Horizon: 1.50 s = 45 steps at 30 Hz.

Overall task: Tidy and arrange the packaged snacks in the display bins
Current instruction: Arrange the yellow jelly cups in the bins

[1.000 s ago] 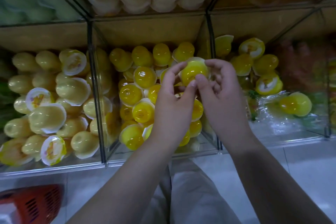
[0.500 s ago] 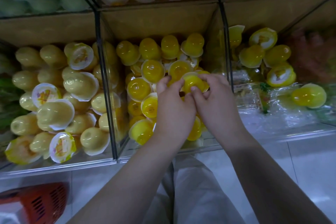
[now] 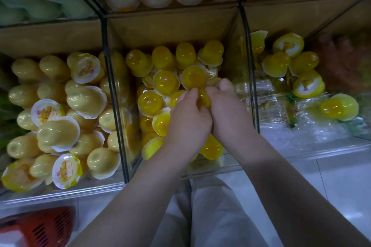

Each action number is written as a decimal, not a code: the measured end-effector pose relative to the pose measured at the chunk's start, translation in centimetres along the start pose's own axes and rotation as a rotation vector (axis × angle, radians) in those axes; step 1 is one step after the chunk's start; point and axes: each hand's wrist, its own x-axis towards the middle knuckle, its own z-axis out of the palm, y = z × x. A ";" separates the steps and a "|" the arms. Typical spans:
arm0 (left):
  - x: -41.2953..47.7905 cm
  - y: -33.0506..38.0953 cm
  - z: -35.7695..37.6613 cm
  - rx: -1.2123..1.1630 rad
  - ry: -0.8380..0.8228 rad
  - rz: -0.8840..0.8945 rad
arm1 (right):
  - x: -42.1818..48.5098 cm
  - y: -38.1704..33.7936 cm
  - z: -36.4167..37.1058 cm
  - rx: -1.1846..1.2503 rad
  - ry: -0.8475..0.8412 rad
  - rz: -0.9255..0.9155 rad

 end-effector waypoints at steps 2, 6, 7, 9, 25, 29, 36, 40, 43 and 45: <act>-0.1 -0.2 -0.1 -0.033 0.016 0.000 | 0.6 0.0 0.1 0.024 -0.028 -0.013; -0.1 -0.6 -0.2 -0.090 0.026 0.008 | 0.8 -0.1 0.6 0.094 -0.023 -0.004; -0.1 -0.6 -0.3 -0.110 0.028 0.018 | 0.8 0.0 0.9 0.118 -0.010 -0.004; -0.3 -0.6 -0.4 -0.172 0.034 0.028 | 0.6 0.3 1.3 0.222 0.036 0.013; -1.5 2.0 0.1 -0.913 -0.006 0.093 | -2.3 0.0 -1.7 1.301 0.319 0.065; -1.4 3.4 1.0 -0.926 0.006 0.102 | -2.5 1.1 -2.9 1.329 0.384 0.063; -0.4 6.7 3.8 -0.934 -0.017 0.132 | -1.9 4.4 -4.3 1.358 0.438 0.082; 0.1 8.5 5.8 -0.905 -0.051 0.112 | -1.4 7.0 -4.8 1.365 0.441 0.128; 0.8 9.6 7.2 -0.876 -0.060 0.090 | -0.9 9.0 -5.1 1.348 0.438 0.178; 1.5 10.2 8.0 -0.860 -0.052 0.061 | -0.3 10.3 -5.2 1.323 0.432 0.232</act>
